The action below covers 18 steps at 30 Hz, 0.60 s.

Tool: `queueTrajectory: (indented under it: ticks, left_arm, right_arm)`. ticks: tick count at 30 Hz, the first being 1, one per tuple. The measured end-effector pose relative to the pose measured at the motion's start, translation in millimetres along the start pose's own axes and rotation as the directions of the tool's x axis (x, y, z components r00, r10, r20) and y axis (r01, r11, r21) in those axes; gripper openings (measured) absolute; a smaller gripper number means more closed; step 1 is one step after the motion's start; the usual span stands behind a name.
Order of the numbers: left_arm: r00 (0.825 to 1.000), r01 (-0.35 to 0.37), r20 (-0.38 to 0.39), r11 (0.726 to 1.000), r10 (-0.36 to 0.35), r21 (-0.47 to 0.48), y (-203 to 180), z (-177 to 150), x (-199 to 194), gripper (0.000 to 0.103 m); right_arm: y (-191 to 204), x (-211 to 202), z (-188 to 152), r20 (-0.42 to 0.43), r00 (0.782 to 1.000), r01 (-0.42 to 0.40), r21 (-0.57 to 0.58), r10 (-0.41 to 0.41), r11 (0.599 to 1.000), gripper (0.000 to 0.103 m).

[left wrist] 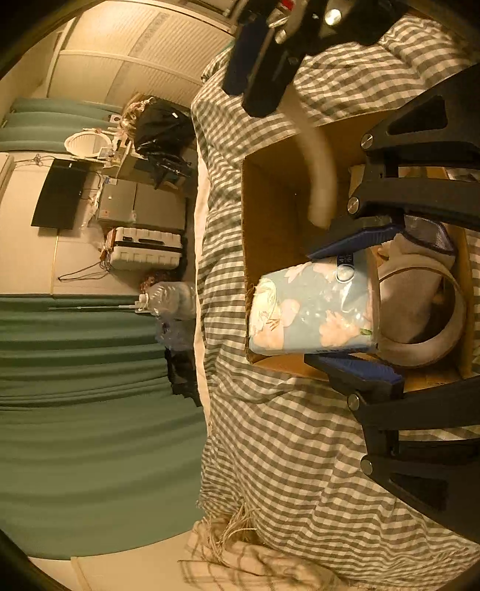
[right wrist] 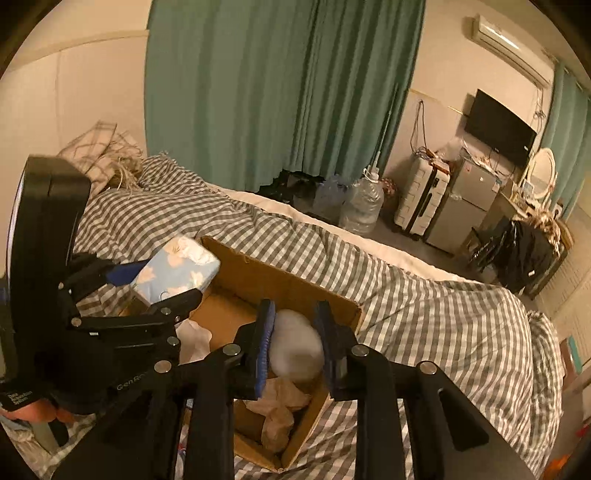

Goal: Organize objects
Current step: 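Carry the tissue pack and foam tube into the box and open both tools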

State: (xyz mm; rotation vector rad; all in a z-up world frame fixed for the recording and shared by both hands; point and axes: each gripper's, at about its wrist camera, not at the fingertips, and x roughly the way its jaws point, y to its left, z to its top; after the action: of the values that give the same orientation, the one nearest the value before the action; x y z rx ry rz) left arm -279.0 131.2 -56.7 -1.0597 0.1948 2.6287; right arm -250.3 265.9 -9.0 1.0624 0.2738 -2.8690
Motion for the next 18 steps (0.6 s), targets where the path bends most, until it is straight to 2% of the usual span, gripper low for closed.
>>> queueTrajectory:
  ticks: [1,3,6,11,15,18]
  left_arm:
    - [1.000,-0.001,0.006,1.000,0.001,0.003,-1,1,-4,0.057]
    - [0.999,-0.021,0.027,1.000,0.021,0.005,-3,4,-17,0.078]
    - [0.996,-0.041,0.075,0.999,0.041,-0.004,0,6,-48,0.092]
    - [0.988,-0.069,0.139,0.998,0.070,-0.010,6,4,-106,0.103]
    - [0.982,-0.081,0.170,0.996,0.084,-0.023,17,-6,-146,0.103]
    - [0.980,-0.094,0.174,0.994,0.101,-0.046,27,-22,-167,0.103]
  right_arm:
    - [-2,-5,0,0.010,1.000,0.006,0.007,-0.006,1.000,0.040]
    - [-7,-18,1,0.029,0.999,0.014,0.017,-0.015,1.000,0.051]
    - [-11,-46,5,0.056,0.998,0.030,0.022,-0.031,0.999,0.055]
    - [-9,-106,1,0.113,0.992,0.047,0.026,-0.050,0.999,0.073]
    - [-3,-150,-5,0.150,0.987,0.060,0.039,-0.065,0.997,0.087]
    - [11,-178,-18,0.173,0.982,0.075,0.037,-0.081,0.996,0.089]
